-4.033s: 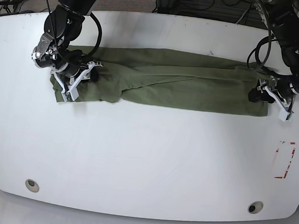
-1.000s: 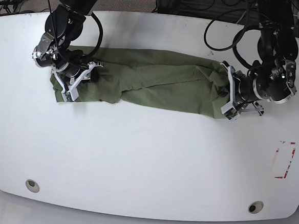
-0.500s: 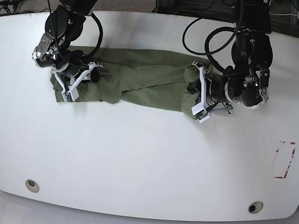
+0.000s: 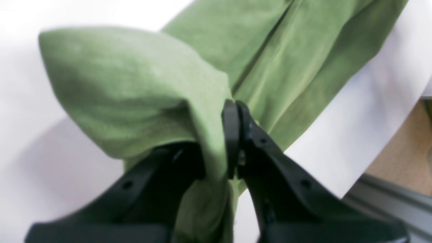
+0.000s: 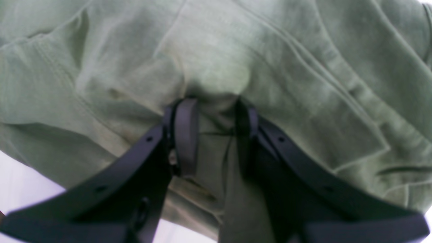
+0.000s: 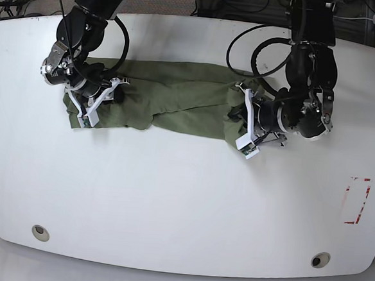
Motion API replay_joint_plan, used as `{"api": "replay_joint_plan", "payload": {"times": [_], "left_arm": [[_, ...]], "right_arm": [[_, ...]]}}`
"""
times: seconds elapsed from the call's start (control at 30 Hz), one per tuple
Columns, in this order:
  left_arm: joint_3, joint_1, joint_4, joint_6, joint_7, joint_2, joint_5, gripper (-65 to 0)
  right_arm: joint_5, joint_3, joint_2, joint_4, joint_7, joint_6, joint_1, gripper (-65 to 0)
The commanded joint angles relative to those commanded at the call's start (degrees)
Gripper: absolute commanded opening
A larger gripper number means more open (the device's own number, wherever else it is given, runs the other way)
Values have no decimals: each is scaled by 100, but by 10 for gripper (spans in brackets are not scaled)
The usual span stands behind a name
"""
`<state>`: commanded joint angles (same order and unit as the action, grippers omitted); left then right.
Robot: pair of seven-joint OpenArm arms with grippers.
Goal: Fold the T-shirt properly
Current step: 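Drag the held band end with the left gripper toward the right gripper, then release and regrasp the folded end with the left gripper, pulling outward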
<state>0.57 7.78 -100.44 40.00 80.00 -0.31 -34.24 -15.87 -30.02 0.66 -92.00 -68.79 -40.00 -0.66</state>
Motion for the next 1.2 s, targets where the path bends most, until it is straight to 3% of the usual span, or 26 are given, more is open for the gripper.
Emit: {"api": "replay_joint_plan", "payload": {"times": [0.17,0.23,0.53,0.87,1.0,1.2], "left_arm": [[-316,211,-26,0,0,202,0,-303],[-475,290,-123,0,0,255,0,-274],[-967,633,-607,0,0,387,35,-271],[659,545,-554,0,0,-440,44,-272],[1257,316,-422,0,0,-615,9,-272],[1354,149,-35,0,0,-747,0,-278]], "right_arm": [[0,211,9,0,0,0,-9,-468],[0,299,9,0,0,0,0,-468],[0,396,0,0,0,0,9,-468],[0,396,0,-18,0,0,-18,-468],[0,387,9,-26,0,0,-9,-468],[0,387,0,-26,0,0,-18,-468]]}}
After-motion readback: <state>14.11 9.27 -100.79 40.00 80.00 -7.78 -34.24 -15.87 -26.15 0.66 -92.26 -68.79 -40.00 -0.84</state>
